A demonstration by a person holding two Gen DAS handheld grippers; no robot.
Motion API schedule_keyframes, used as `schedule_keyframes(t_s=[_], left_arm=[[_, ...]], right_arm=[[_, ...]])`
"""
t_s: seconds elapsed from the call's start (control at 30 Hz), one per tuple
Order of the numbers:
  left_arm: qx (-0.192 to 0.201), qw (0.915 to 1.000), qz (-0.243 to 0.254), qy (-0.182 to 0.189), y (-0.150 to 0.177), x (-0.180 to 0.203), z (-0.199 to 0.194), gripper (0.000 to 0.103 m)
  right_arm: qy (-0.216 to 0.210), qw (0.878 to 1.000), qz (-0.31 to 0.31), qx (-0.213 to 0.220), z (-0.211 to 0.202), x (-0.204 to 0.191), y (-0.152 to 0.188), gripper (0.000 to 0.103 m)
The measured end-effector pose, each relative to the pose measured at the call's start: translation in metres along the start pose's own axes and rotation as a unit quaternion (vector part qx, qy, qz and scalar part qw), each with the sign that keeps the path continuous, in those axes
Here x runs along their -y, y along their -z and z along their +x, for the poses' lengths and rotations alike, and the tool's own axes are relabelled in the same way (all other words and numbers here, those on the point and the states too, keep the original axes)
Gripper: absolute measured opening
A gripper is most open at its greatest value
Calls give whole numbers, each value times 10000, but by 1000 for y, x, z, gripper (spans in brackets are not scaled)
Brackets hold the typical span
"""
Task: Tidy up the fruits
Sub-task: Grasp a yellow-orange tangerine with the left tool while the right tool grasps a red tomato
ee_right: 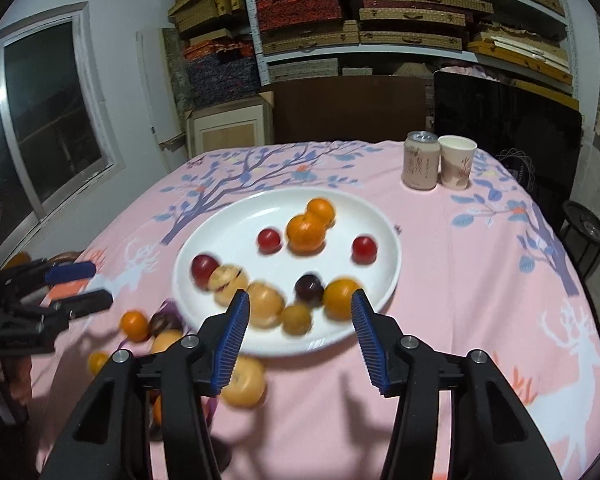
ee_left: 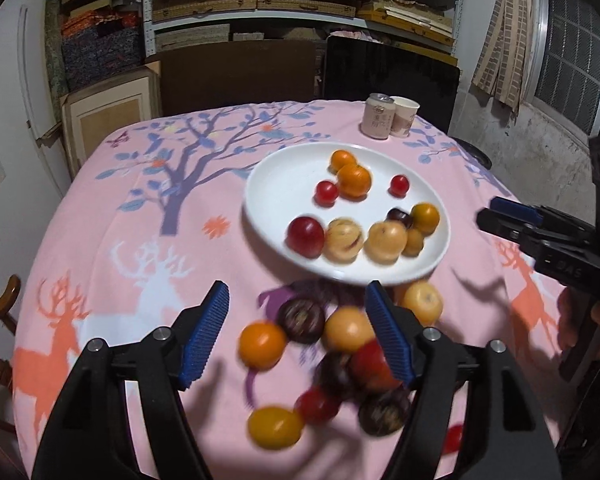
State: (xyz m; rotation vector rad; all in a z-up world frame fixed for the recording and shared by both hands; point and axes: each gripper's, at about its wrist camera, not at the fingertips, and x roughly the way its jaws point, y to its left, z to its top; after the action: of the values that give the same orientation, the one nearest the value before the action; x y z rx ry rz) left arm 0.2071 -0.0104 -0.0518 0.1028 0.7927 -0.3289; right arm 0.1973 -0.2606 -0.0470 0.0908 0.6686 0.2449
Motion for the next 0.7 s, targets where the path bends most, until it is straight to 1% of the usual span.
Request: schedule_keyframes(t_s=[0.1, 0.17, 0.33, 0.37, 0.4, 0.43, 0.47, 0.5, 0.57, 0.6, 0.7], left_arm=[[-145, 9998, -84, -97, 26, -14, -11, 71], [-248, 9996, -74, -143, 44, -20, -14, 71], [-539, 9977, 249, -319, 79, -13, -3, 71], [-587, 9973, 289, -322, 83, -10, 1, 68], [-619, 9970, 336, -331, 85, -9, 5, 57], [-661, 9966, 371, -323, 87, -7, 9, 49], [-679, 9967, 368, -237, 88, -7, 13, 45], [-664, 9968, 397, -219, 89, -5, 16, 38], [-568, 9963, 536, -353, 90, 1, 19, 38], [-551, 9964, 531, -373, 89, 1, 21, 38], [-598, 9979, 190, -158, 86, -12, 26, 38]], right_arm=[[-219, 9997, 73, -100, -17, -9, 28, 53], [-282, 9994, 151, -143, -26, -13, 44, 53], [-314, 9989, 244, -257, -41, -24, 75, 53], [-310, 9989, 245, -262, -43, -26, 79, 53], [-312, 9989, 243, -264, -46, -28, 83, 53], [-314, 9989, 234, -272, -48, -30, 87, 53], [-313, 9989, 223, -281, -50, -33, 90, 53], [-317, 9988, 212, -292, -52, -33, 93, 53], [-302, 9989, 161, -326, -54, -38, 100, 53], [-298, 9988, 136, -351, -55, -40, 103, 53], [-364, 9982, 103, -462, -54, -45, 111, 53]])
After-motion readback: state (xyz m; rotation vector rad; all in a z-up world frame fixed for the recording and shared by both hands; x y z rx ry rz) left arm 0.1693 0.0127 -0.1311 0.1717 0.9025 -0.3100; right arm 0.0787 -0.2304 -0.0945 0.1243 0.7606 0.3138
